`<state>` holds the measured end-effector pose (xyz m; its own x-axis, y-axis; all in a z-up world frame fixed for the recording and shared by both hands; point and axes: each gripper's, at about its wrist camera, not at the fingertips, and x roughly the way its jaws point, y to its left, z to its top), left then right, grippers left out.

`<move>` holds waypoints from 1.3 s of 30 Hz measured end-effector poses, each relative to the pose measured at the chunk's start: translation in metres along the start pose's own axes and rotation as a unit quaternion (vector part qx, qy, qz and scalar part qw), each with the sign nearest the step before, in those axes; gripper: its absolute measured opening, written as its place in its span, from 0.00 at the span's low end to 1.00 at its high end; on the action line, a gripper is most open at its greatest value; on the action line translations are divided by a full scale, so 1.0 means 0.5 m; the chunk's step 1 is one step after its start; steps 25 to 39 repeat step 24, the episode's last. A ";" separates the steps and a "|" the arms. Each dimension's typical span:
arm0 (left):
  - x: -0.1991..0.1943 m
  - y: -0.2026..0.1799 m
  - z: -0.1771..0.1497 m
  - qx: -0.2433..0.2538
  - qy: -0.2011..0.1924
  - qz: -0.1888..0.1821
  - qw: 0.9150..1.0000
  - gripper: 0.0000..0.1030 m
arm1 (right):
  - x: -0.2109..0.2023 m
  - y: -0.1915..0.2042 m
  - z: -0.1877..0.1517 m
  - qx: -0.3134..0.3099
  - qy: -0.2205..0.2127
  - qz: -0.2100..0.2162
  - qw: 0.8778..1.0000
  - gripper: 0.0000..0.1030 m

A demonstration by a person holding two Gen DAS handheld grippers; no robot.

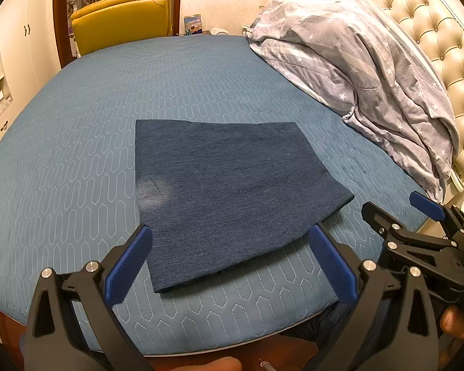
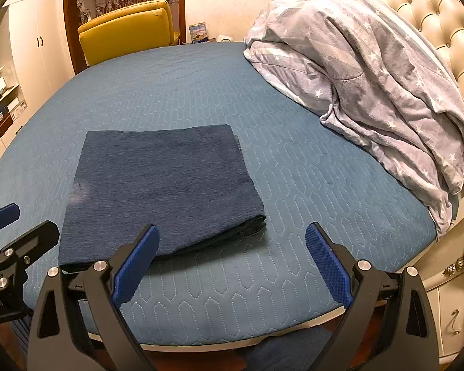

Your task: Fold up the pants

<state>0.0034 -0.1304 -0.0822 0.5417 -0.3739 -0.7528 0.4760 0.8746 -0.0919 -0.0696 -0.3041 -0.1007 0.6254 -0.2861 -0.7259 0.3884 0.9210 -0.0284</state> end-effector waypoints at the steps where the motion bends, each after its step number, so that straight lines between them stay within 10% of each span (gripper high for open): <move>1: 0.001 0.000 0.001 -0.001 0.000 0.001 1.000 0.98 | 0.001 0.000 0.000 0.000 0.000 0.000 1.000 0.89; 20: 0.037 0.045 0.004 -0.028 0.004 -0.062 0.998 0.99 | 0.027 -0.024 -0.009 0.019 0.012 -0.010 1.000 0.89; 24: 0.055 0.241 -0.007 -0.075 -0.008 0.019 0.997 0.99 | 0.079 -0.060 -0.013 0.044 0.018 -0.010 0.999 0.90; 39: 0.055 0.241 -0.007 -0.075 -0.008 0.019 0.997 0.99 | 0.079 -0.060 -0.013 0.044 0.018 -0.010 0.999 0.90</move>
